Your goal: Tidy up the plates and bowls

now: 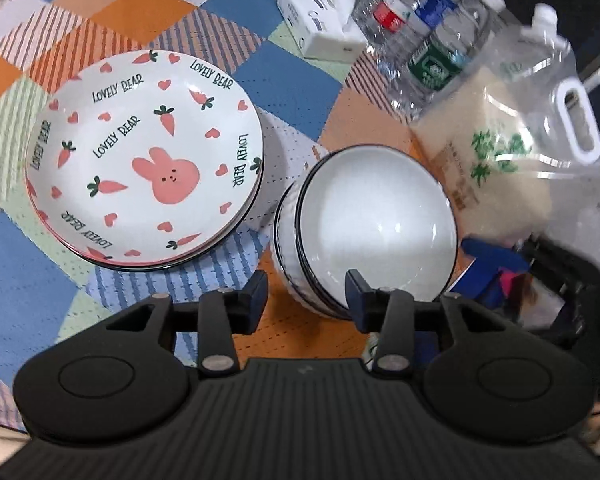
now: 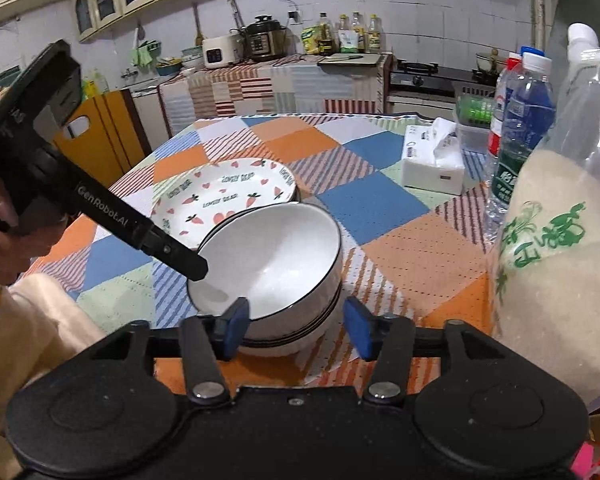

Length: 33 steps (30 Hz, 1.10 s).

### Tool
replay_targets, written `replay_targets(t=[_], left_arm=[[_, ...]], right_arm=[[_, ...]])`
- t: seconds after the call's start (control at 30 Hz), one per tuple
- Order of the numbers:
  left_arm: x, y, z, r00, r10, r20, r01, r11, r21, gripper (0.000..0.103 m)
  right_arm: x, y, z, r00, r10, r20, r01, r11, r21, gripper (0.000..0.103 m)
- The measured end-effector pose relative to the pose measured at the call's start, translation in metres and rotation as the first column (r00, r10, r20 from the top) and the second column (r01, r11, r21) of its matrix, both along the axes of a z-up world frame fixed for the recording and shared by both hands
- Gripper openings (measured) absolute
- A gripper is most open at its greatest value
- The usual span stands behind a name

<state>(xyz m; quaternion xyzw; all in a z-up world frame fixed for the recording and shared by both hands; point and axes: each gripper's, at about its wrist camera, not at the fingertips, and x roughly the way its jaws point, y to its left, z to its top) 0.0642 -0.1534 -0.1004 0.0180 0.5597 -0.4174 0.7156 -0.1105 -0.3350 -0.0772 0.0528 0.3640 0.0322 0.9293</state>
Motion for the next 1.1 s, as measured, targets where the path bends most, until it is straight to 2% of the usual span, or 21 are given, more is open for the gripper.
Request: replay_targets(t=[0.03,0.2,0.23,0.27,0.4,0.6,0.7,0.8,1.1], left_arm=[[0.002,0.002,0.000,1.000,0.014,-0.015,-0.014,1.000,-0.018,0.043],[0.011,0.005,-0.007,0.997,0.054,-0.060,-0.058,0.996,-0.064,0.048],[0.012,0.005,-0.009,0.996,0.059,-0.059,-0.063,0.996,-0.063,0.048],[0.013,0.004,-0.011,0.996,0.059,-0.064,-0.063,0.996,-0.063,0.049],[0.014,-0.001,-0.022,0.994,0.041,-0.101,-0.047,0.997,-0.055,0.049],[0.016,-0.006,-0.033,0.993,0.045,-0.106,-0.049,0.998,-0.035,0.049],[0.019,-0.010,-0.041,0.992,0.051,-0.115,-0.055,0.998,-0.031,0.049],[0.021,-0.011,-0.049,0.989,0.054,-0.135,-0.058,0.998,-0.028,0.049],[0.022,-0.011,-0.062,0.986,0.047,-0.157,-0.061,0.994,-0.087,0.042]], right_arm=[[-0.001,0.002,-0.002,1.000,0.009,0.003,-0.009,1.000,0.002,0.063],[-0.001,0.012,-0.015,0.999,0.038,-0.012,-0.039,0.999,-0.021,0.081],[0.000,0.014,-0.017,0.999,0.037,-0.017,-0.037,0.999,-0.036,0.091],[0.001,0.016,-0.020,0.999,0.036,-0.019,-0.037,0.998,-0.052,0.093],[0.012,0.021,-0.037,0.997,0.062,-0.044,-0.065,0.994,-0.084,0.093],[0.031,0.036,-0.063,0.988,0.115,-0.105,-0.130,0.979,-0.154,0.093],[0.040,0.041,-0.070,0.979,0.145,-0.142,-0.169,0.970,-0.172,0.093],[0.046,0.041,-0.067,0.982,0.124,-0.143,-0.152,0.968,-0.199,0.094],[0.056,0.029,-0.081,0.986,0.139,-0.095,-0.149,0.982,-0.113,0.094]])
